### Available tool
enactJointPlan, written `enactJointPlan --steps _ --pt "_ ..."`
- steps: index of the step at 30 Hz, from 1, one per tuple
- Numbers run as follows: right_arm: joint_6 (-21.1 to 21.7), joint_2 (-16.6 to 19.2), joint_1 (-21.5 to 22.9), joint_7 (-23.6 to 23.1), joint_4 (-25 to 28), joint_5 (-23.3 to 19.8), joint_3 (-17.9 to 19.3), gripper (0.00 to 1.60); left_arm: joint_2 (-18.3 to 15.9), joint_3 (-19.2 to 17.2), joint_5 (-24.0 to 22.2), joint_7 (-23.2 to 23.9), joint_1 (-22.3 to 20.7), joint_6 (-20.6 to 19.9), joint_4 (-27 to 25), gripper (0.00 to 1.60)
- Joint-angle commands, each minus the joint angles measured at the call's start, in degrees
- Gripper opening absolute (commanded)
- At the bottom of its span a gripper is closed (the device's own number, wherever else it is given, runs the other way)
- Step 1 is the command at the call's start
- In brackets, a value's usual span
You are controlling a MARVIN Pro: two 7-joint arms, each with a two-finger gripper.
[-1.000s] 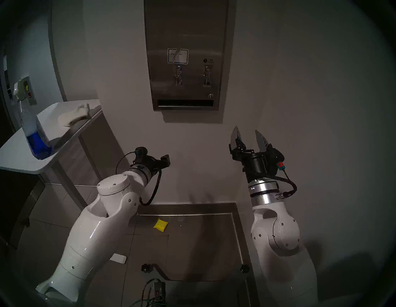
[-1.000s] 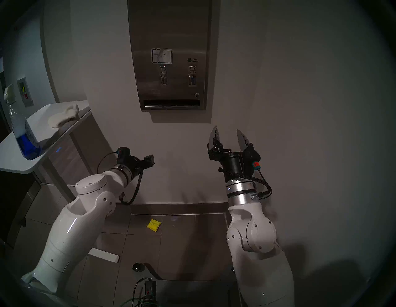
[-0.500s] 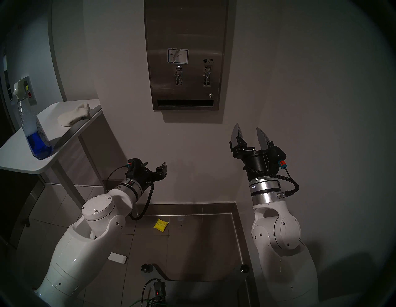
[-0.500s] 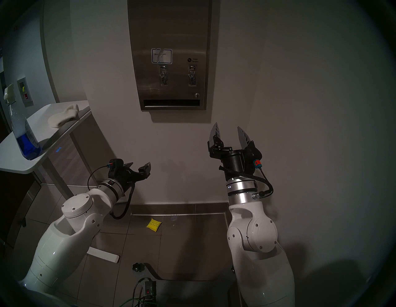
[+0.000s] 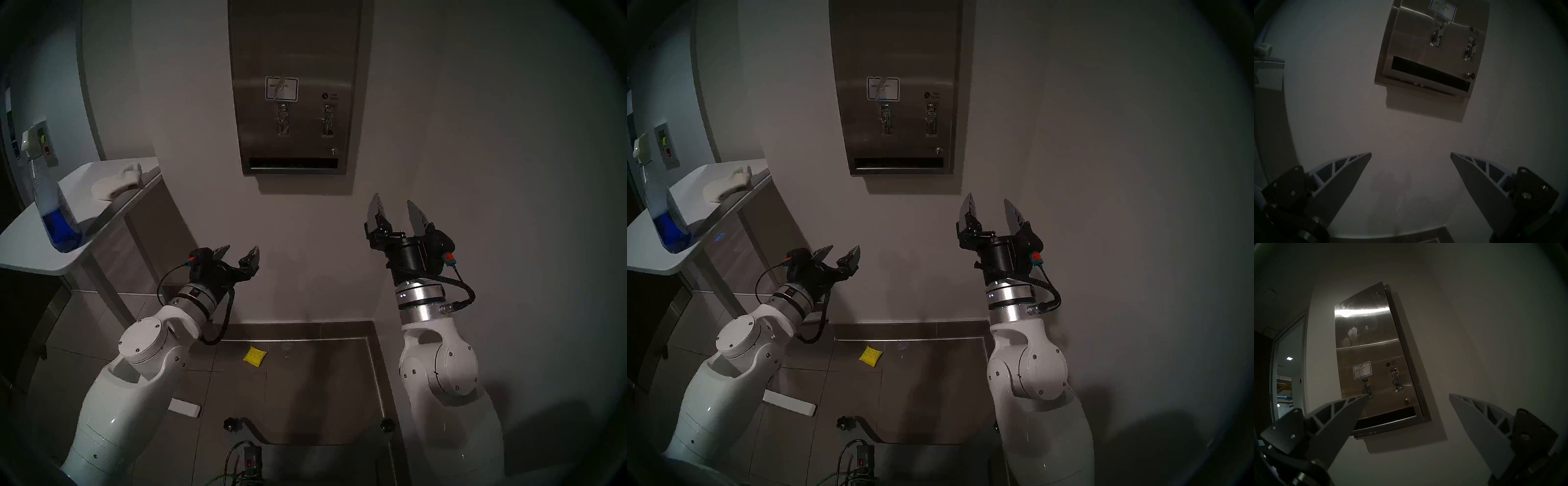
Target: Pick up the cloth and wipe the surface
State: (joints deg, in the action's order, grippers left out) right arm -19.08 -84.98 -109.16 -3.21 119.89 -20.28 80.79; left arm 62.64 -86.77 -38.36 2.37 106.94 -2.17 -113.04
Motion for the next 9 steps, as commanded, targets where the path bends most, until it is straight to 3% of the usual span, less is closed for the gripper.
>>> enactJointPlan --steps 1,9 --pt "0.23 -0.13 0.44 0.10 2.35 0.17 -0.13 1.60 0.52 -0.88 -0.36 2.43 -0.76 4.41 -0.23 1.60" --pt "0.32 -0.24 0.41 0.03 2.38 0.23 -0.08 1.60 0.65 -0.92 -0.45 3.09 -0.78 5.13 0.12 1.60"
